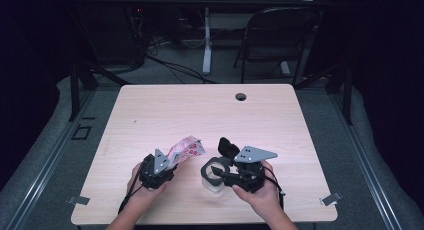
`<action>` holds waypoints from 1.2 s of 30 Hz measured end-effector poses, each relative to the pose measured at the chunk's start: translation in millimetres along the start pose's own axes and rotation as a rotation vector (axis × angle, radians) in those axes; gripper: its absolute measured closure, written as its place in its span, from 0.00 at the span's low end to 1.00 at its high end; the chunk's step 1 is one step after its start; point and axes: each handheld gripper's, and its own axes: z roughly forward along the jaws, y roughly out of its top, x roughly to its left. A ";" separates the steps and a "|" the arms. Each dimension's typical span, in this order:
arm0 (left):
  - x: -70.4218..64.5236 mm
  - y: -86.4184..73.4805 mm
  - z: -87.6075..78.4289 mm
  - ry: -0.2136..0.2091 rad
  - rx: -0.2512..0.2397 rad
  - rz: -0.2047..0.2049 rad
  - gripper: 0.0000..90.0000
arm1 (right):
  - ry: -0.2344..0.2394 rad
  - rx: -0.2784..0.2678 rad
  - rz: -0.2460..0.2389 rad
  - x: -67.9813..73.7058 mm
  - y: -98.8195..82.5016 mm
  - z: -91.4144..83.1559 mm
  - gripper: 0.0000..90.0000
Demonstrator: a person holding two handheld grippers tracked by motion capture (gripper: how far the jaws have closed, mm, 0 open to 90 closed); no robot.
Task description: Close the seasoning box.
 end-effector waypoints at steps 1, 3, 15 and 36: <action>-0.6 0.2 -0.4 0.009 0.008 0.022 0.68 | -0.004 -0.002 -0.006 0.8 0.6 -0.3 0.64; -2.8 0.3 -0.5 0.018 0.013 0.044 0.68 | -0.004 -0.012 -0.012 2.0 1.4 -0.6 0.64; -21.5 2.3 -0.1 0.050 0.031 0.175 0.68 | -0.020 -0.035 -0.048 4.0 6.6 -4.4 0.60; -29.3 4.1 -2.0 0.097 0.026 0.256 0.68 | -0.016 -0.034 -0.087 9.6 9.5 -1.8 0.66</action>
